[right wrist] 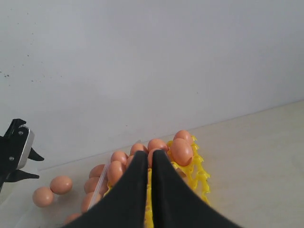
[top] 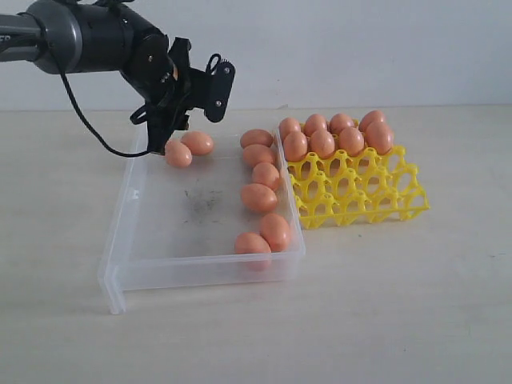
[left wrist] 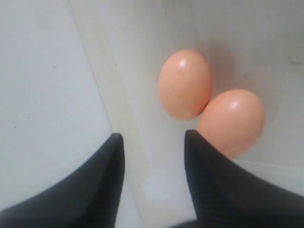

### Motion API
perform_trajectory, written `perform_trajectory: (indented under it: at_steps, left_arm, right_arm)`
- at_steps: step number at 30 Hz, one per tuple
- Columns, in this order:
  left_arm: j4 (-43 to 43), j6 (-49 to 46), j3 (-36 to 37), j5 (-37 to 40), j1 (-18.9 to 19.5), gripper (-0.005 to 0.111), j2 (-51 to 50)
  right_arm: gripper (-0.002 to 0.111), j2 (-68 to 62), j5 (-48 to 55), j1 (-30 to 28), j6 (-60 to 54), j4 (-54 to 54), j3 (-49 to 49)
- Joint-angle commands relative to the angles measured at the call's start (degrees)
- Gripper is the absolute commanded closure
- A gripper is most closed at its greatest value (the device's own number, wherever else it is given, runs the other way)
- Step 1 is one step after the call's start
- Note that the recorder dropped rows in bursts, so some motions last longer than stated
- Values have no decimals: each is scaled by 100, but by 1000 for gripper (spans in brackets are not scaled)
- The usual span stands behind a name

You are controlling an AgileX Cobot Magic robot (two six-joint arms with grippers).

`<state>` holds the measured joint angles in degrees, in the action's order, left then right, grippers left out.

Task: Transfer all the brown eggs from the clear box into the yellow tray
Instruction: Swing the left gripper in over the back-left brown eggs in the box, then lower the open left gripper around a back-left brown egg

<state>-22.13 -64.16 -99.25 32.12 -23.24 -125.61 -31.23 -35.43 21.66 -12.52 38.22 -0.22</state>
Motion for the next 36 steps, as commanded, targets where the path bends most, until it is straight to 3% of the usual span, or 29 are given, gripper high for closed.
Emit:
perform_trajectory:
  at_steps: [1, 8, 10, 14, 15, 30, 36]
  left_arm:
    - [-19, -170, -36, -174, 16, 68, -102]
    - [-11, 548, -36, -128, 6, 66, -103]
    - [-179, 287, -36, 118, 6, 57, -103]
    - [-579, 345, -36, 289, -17, 22, -103]
    - [-628, 500, -36, 289, -34, 20, -103]
    - [-581, 367, -36, 768, -34, 20, -564]
    - [-531, 367, -36, 612, -34, 20, -564]
  right_arm:
    - [109, -19, -12, 0, -2, 2, 22]
    - [109, -19, -12, 0, -2, 2, 22]
    - [109, -19, -12, 0, -2, 2, 22]
    - [109, -19, -12, 0, -2, 2, 22]
    - [109, -19, -12, 0, -2, 2, 22]
    - [109, -19, 6, 0, -2, 2, 22]
    - [109, -19, 6, 0, -2, 2, 22]
